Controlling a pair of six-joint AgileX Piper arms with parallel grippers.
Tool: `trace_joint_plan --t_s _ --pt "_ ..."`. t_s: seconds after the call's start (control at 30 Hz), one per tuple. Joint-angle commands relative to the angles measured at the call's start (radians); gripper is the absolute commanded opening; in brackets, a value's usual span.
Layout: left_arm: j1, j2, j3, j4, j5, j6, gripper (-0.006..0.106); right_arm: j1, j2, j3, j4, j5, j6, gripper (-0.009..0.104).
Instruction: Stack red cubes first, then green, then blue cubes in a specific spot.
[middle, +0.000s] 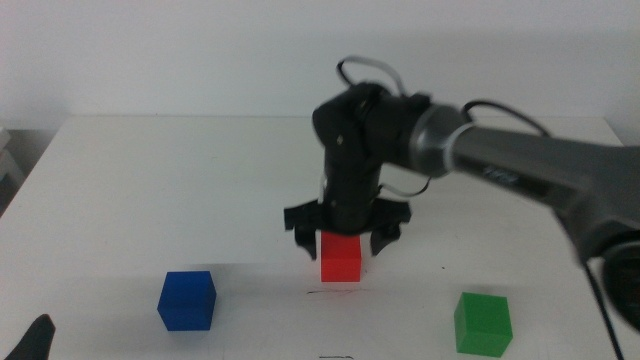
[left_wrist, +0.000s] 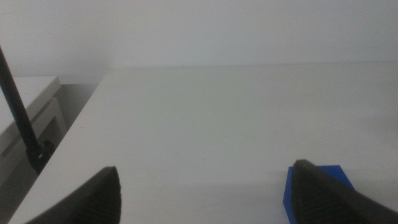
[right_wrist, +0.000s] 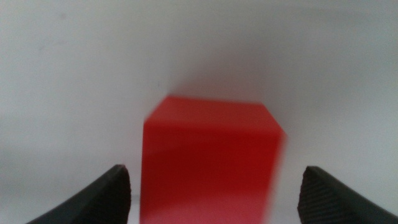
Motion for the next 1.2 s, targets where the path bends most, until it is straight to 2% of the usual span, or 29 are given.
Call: trace_joint_plan --t_s 0.0,0.1,0.27,0.37,0.57,1.17 --pt "0.002 -0.025 -0.001 -0.012 -0.083 -0.006 0.093 -0.012 -0.151 -0.016 -0.053 0.046 -0.030 0.089" --pt "0.002 -0.025 -0.001 -0.012 -0.083 -0.006 0.093 -0.034 -0.284 0.088 -0.100 0.042 -0.038 0.089" --pt "0.002 -0.025 -0.001 -0.012 -0.083 -0.006 0.093 -0.112 -0.515 0.371 -0.091 -0.033 0.051 0.088" --pt "0.002 -0.025 -0.001 -0.012 -0.083 -0.006 0.093 -0.130 -0.608 0.500 -0.115 -0.028 0.099 0.088" --pt "0.002 -0.025 -0.001 -0.012 -0.083 -0.006 0.093 -0.130 -0.642 0.683 -0.110 -0.041 0.146 0.088" --pt "0.002 -0.025 -0.001 -0.012 -0.083 -0.006 0.093 -0.130 -0.629 0.808 -0.115 -0.215 0.129 0.088"
